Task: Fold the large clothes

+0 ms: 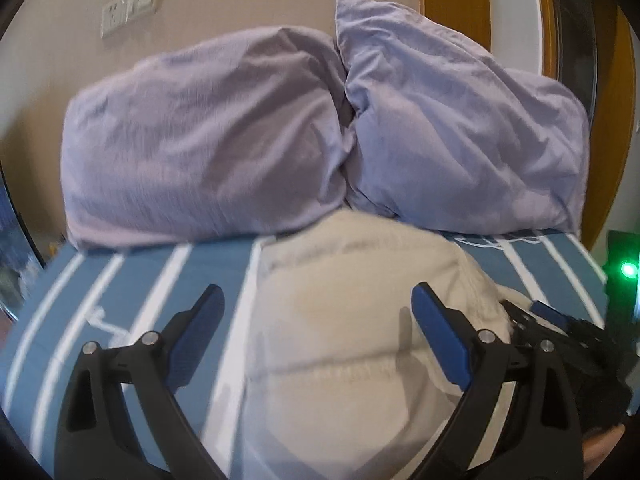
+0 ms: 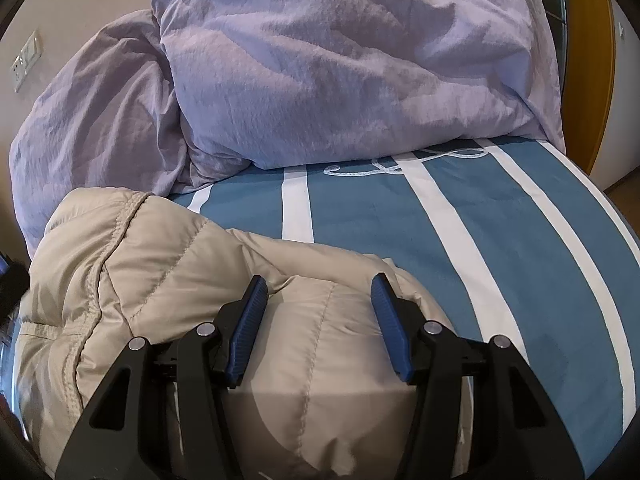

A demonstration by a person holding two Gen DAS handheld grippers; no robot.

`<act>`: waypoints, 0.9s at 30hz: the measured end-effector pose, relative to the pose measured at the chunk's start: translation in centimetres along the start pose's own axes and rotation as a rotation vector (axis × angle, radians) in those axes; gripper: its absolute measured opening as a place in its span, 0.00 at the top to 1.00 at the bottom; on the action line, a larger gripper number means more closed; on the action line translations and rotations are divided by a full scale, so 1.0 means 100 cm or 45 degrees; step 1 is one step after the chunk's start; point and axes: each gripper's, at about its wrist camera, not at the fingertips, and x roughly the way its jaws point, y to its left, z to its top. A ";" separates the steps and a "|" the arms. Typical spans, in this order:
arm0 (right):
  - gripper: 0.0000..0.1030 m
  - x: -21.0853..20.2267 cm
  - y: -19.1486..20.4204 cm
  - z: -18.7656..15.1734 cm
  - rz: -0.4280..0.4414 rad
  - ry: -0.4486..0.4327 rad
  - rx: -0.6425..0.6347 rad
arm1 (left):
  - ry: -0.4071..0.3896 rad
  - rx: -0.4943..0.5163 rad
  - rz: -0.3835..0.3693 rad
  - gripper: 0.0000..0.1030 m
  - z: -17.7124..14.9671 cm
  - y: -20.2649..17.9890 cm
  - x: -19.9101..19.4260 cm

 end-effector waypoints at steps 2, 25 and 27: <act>0.45 0.000 0.000 0.000 0.004 -0.001 0.003 | 0.026 0.053 0.036 0.08 0.002 -0.007 0.010; 0.45 -0.002 0.000 0.001 0.004 -0.012 0.003 | 0.170 0.020 -0.055 0.05 -0.013 -0.006 0.050; 0.45 -0.002 -0.001 0.001 0.005 -0.012 0.003 | 0.171 0.020 -0.055 0.05 -0.013 -0.006 0.050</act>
